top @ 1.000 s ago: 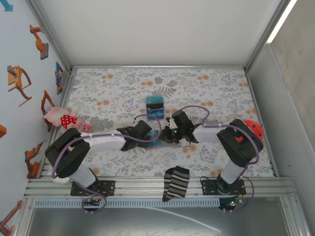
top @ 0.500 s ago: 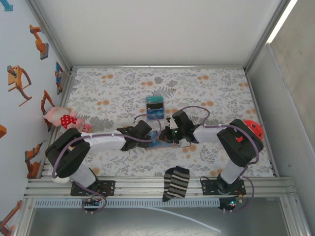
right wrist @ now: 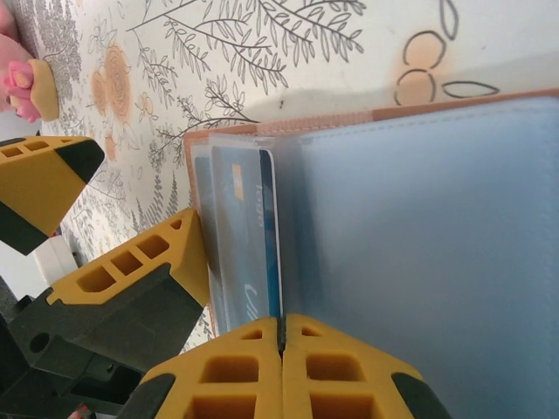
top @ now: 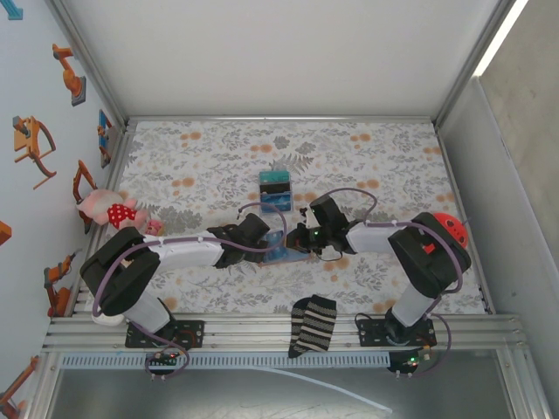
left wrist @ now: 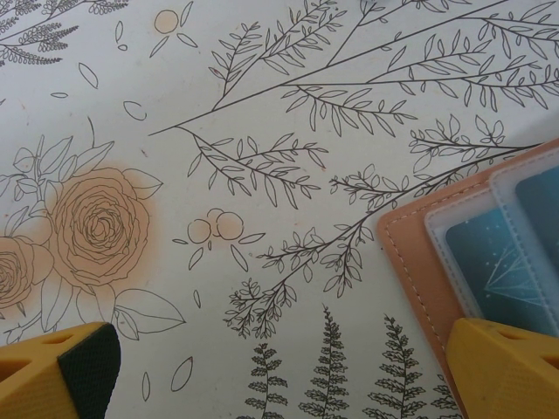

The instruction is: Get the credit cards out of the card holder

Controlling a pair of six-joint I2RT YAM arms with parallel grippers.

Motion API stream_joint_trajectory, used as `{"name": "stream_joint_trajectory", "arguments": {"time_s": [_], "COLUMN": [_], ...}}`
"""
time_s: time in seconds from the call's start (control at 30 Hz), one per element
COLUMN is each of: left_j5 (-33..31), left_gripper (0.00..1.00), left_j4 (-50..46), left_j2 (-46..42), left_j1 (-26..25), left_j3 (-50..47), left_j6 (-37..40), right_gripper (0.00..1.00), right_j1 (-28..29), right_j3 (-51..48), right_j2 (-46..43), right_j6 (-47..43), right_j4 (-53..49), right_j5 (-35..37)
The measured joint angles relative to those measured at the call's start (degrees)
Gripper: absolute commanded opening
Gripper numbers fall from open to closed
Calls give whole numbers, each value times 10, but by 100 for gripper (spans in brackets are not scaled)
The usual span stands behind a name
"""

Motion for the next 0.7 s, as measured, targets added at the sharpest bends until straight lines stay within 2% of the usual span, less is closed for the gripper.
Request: {"name": "stream_joint_trajectory", "arguments": {"time_s": [0.33,0.7], "left_j5": [0,13], "left_gripper": [97,97], "left_j4": [-8,-24], "left_j2": [-6,-52], "left_j1": [-2,-2], "left_j3": [1,17], "left_j6": [3,23], "right_gripper": [0,0], "right_j1": [-1,-2], "right_j3": [12,17], "right_j2": [-31,-35], "right_j6": [-43,-56], "right_j4": [-83,-108], "right_j5": [33,42]}}
